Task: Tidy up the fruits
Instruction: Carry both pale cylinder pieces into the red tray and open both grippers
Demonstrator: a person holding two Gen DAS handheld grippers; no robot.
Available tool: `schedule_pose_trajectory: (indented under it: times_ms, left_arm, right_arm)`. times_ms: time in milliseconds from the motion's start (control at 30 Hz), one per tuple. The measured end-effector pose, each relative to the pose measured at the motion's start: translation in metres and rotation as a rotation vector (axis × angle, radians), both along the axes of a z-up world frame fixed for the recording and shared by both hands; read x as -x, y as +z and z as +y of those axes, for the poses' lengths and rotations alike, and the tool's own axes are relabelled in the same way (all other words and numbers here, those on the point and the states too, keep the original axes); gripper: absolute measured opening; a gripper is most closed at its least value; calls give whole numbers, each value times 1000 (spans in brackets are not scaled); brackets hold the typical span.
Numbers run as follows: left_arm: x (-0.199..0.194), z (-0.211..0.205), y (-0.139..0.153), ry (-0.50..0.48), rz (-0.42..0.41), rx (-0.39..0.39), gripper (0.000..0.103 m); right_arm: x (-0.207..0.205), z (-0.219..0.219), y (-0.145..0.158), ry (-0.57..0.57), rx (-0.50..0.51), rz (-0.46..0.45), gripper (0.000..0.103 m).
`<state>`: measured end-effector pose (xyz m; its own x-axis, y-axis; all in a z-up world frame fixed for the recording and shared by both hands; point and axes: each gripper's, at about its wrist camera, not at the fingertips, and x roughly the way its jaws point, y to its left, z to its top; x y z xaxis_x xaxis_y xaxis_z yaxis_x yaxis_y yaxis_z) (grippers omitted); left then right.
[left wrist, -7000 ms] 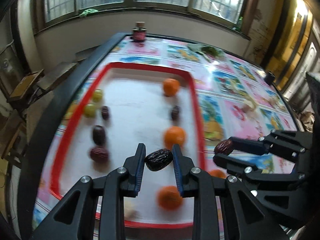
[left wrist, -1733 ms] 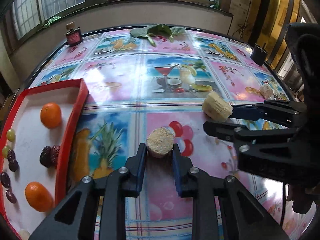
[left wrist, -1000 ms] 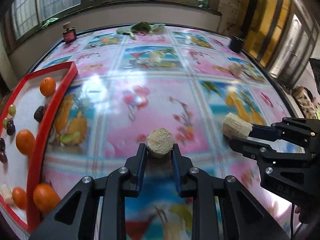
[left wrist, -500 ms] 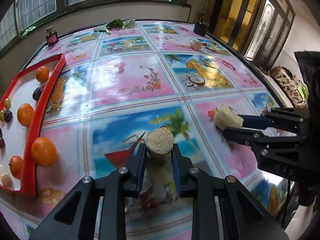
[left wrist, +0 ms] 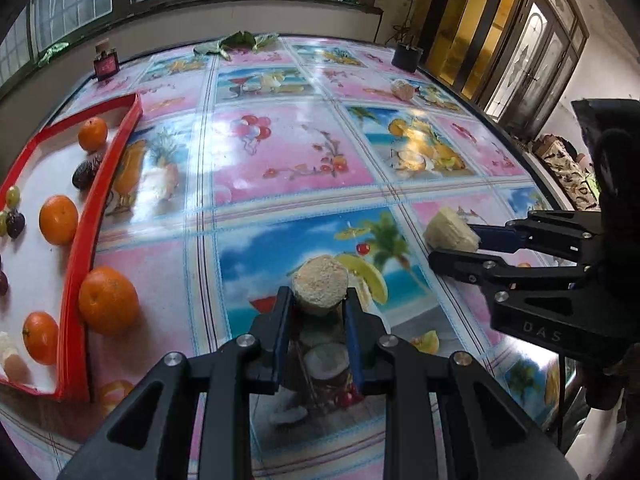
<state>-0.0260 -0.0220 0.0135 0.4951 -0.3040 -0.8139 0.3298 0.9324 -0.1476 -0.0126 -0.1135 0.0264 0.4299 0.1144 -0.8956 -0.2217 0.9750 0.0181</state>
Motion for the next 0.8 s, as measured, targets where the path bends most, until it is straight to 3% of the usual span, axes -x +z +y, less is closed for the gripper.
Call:
schedule_pose_trajectory:
  times_ms: [467,800]
  left_arm:
    - [2,-5,13,-36,-52,19,24]
    - [0,15,30,21,-72,34,24]
  right_arm:
    - [10,-2,4,10,-16,-3,32]
    - [-1,24,19,69,-37,-27,32]
